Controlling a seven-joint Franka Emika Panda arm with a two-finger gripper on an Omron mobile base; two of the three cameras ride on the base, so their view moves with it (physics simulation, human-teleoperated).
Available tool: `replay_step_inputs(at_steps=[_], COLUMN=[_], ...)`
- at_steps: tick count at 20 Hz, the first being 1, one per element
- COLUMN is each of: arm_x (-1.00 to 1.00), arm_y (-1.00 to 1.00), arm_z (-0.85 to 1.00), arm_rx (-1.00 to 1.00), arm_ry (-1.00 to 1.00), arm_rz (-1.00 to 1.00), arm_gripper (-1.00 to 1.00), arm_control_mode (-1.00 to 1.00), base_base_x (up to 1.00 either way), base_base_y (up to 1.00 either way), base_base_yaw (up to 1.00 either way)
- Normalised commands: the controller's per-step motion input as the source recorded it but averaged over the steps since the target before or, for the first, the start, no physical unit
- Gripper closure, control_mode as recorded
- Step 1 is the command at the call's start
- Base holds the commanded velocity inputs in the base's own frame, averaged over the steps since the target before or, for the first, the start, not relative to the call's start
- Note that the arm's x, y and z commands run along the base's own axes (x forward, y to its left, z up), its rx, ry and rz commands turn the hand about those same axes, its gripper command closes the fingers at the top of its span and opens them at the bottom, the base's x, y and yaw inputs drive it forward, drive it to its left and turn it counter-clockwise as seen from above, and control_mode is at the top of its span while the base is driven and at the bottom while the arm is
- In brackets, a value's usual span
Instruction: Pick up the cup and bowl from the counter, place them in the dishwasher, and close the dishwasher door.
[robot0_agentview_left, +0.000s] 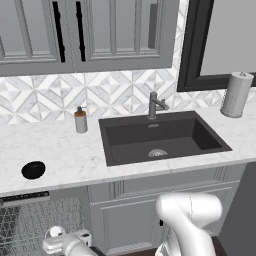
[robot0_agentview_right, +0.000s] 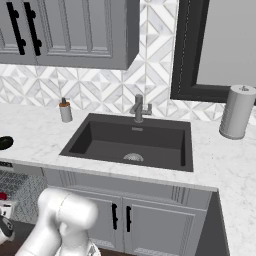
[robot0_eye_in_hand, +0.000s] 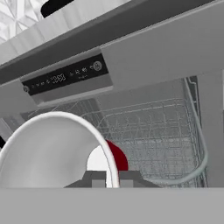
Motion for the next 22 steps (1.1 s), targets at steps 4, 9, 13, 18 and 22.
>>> replay_step_inputs(at_steps=[4, 9, 13, 18, 22], arm_x=[0.58, 0.56, 0.52, 0.51, 0.3], arm_y=[0.0, 0.11, 0.19, 0.16, 0.16], arm_z=[0.0, -0.22, -0.31, -0.42, -0.64], arm_rx=[0.0, -0.01, -0.01, 0.0, 0.0], arm_ry=[0.01, 0.01, 0.0, 0.02, 0.0], arm_rz=[0.0, 0.0, 0.0, 0.0, 0.0], arm_gripper=[1.0, 1.0, 1.0, 1.0, 1.0], arm_control_mode=[-1.0, -1.0, -1.0, -1.0, -1.0], base_base_x=[0.0, 0.0, 0.0, 0.0, 0.0], base_base_y=[0.0, 0.0, 0.0, 0.0, 0.0], base_base_yaw=[0.0, 0.0, 0.0, 0.0, 0.0])
